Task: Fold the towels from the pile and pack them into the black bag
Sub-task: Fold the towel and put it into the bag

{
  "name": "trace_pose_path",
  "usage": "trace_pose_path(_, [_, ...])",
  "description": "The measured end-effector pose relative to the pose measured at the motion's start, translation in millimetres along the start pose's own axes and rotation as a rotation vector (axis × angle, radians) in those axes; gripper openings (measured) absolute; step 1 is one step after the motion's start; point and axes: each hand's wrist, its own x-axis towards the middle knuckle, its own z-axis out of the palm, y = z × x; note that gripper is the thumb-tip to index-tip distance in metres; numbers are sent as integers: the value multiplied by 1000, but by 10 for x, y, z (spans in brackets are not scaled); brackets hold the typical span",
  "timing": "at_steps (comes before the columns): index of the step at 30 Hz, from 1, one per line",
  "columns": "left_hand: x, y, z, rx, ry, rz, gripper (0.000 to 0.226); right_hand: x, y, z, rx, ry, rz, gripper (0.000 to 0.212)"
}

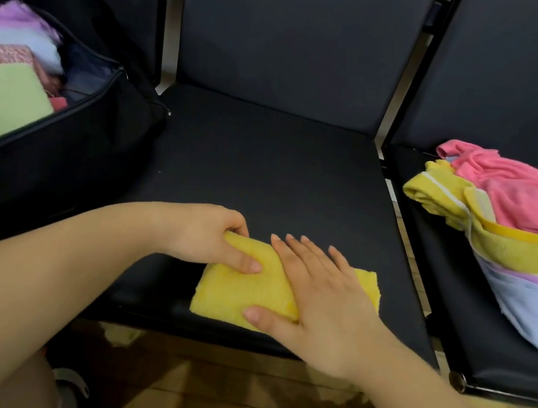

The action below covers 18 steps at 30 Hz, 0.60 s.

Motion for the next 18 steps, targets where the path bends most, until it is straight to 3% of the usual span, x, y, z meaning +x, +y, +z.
trace_pose_path(5, [-97, -5, 73, 3, 44, -227, 83, -21, 0, 134, -49, 107, 4, 103])
trace_pose_path(9, [-139, -18, 104, -181, 14, -221, 108, -60, -6, 160, -15, 170, 2, 100])
trace_pose_path(12, [-205, 41, 148, -468, 58, -96, 94, -80, 14, 102, 110, 215, 28, 98])
trace_pose_path(15, [-236, 107, 207, -671, 216, -67, 103, -90, -8, -11, 250, 259, 93, 105])
trace_pose_path(18, [-269, 204, 300, -698, 376, -27, 64, -57, -91, -70, 265, 254, 127, 105])
